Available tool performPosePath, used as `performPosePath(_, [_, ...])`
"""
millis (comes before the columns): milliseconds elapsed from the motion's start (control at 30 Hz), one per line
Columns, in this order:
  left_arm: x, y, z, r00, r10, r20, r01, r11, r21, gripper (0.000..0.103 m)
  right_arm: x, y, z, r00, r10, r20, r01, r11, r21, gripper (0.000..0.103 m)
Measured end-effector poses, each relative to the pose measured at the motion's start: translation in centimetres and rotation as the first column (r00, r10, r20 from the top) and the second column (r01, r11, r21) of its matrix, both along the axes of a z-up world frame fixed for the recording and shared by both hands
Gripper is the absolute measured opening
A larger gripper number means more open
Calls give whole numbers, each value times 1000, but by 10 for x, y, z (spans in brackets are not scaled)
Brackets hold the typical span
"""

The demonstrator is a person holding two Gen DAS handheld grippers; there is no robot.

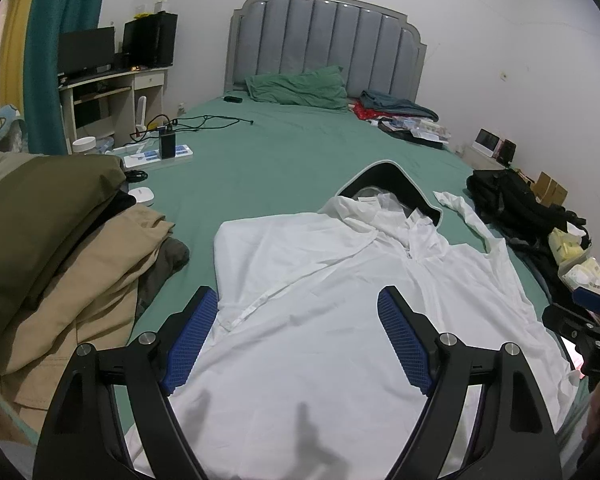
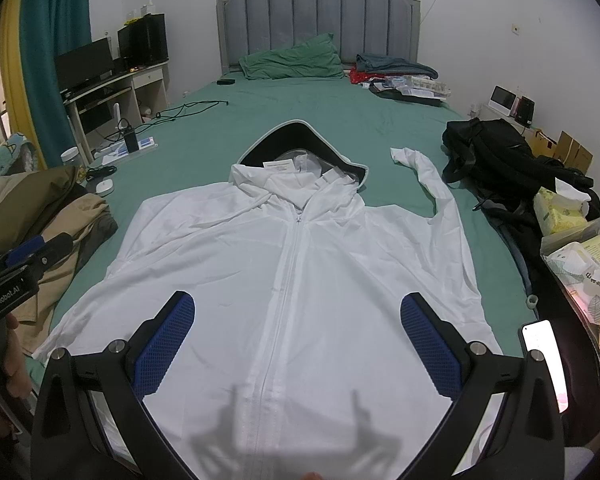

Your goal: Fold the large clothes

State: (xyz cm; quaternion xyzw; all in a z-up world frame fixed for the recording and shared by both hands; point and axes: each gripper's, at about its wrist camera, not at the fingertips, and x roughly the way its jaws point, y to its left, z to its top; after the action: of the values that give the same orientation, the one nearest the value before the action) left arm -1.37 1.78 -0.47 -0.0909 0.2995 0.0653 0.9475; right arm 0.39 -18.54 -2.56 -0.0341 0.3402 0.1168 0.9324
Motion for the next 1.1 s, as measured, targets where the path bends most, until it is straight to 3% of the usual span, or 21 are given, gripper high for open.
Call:
performPosePath(833, [6,5,-3,999,26,-27,-26,1000,5,85,4,0,-10,1000,2,-7,-2,1000,1,102])
performPosePath(1100, [54,19,16,1000,21,-19,-19,995,98,85,34,10,-15,1000,25,-13,-25,1000,-5,102])
